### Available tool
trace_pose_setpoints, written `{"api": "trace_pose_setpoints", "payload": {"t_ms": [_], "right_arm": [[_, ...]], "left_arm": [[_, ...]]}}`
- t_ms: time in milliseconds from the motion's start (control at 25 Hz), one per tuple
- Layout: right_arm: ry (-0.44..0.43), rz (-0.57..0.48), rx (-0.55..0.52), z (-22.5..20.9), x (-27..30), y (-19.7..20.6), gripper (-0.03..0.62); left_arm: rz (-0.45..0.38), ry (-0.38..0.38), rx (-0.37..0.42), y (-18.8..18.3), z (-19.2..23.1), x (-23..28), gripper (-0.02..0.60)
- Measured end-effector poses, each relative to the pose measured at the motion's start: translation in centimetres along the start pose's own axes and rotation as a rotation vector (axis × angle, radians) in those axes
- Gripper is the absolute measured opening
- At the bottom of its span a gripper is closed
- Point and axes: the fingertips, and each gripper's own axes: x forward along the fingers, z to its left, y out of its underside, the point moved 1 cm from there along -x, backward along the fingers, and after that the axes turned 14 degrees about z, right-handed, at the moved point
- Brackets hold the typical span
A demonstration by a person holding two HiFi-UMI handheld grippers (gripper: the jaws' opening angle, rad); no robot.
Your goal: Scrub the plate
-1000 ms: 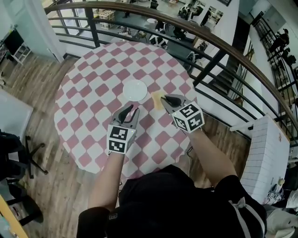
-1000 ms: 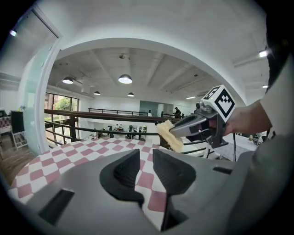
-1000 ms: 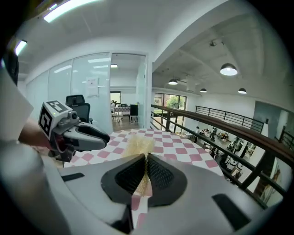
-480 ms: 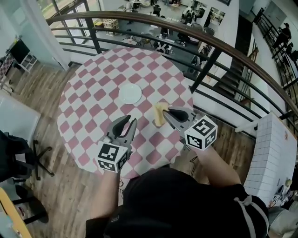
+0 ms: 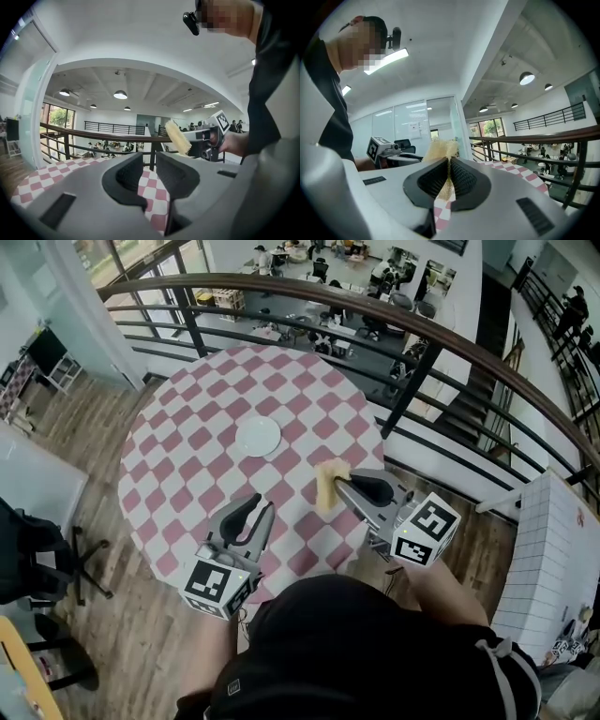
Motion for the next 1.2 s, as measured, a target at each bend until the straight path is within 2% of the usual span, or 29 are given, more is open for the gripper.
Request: {"api": "trace_pose_setpoints", "payload": {"t_ms": [280,440,1000,1200], "right_arm": [[-0.015,-0.069,-0.026,1.2,-1.9,-2.1,0.029],[-0.001,-0.094,-0.037,1.2,-2.7,-2.6,0.029],[0.012,-0.106,-0.077,2.5,-3.3,-3.0,0.028],[0.014,-0.104,-0.069,2.9,-3.0,-2.9,0.028]], "left_arm": [[0.003,-0.033,-0.022,-1.0,-0.8,-1.5,0.083],[-0.051,-0.035,-0.043,-2.1,-1.2,-2.2,0.074],[-0.075,-0.045,-0.046,-2.6,-1.1,-3.5,0.046],[-0.058,-0.045,-0.043,-2.0,-0.8,-3.8,0.043]]}}
